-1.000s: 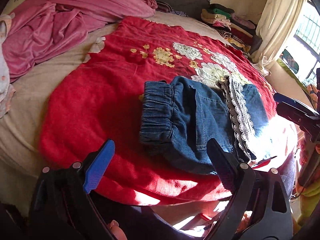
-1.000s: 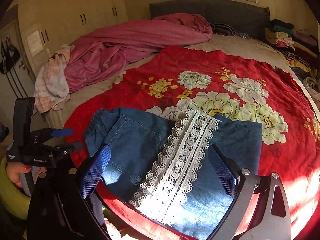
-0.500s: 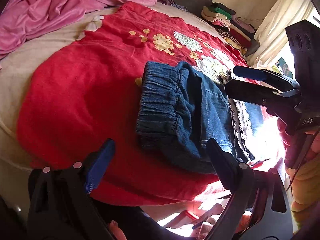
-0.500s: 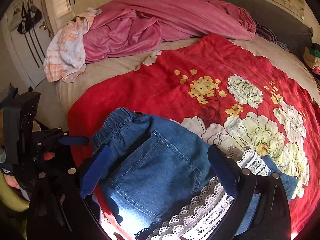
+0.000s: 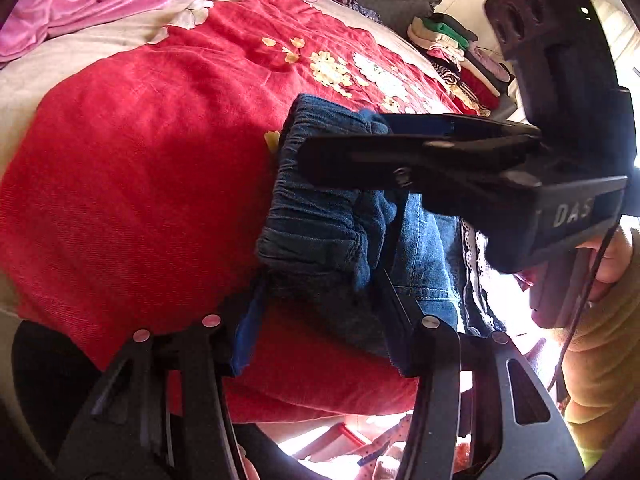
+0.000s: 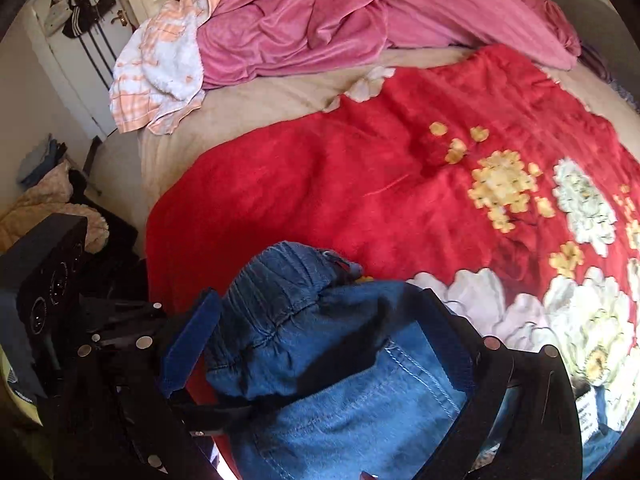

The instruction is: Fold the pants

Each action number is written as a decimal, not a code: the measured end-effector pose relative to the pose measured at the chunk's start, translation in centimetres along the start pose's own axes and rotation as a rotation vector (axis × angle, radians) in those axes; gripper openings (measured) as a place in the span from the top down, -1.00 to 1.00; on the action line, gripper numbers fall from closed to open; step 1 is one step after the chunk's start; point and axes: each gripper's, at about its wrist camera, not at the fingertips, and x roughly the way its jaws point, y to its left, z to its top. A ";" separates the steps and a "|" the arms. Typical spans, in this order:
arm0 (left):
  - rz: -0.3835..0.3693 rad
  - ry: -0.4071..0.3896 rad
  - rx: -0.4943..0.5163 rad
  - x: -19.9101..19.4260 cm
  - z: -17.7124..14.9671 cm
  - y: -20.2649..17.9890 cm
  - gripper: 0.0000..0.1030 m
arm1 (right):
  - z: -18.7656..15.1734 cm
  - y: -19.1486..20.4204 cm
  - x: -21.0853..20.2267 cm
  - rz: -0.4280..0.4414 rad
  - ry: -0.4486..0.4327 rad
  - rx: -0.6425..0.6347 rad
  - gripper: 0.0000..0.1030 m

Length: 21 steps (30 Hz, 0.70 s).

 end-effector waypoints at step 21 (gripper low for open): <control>-0.201 0.016 0.006 -0.3 1.7 -4.3 -0.26 | -5.1 -4.5 -11.2 0.216 -0.290 0.143 0.30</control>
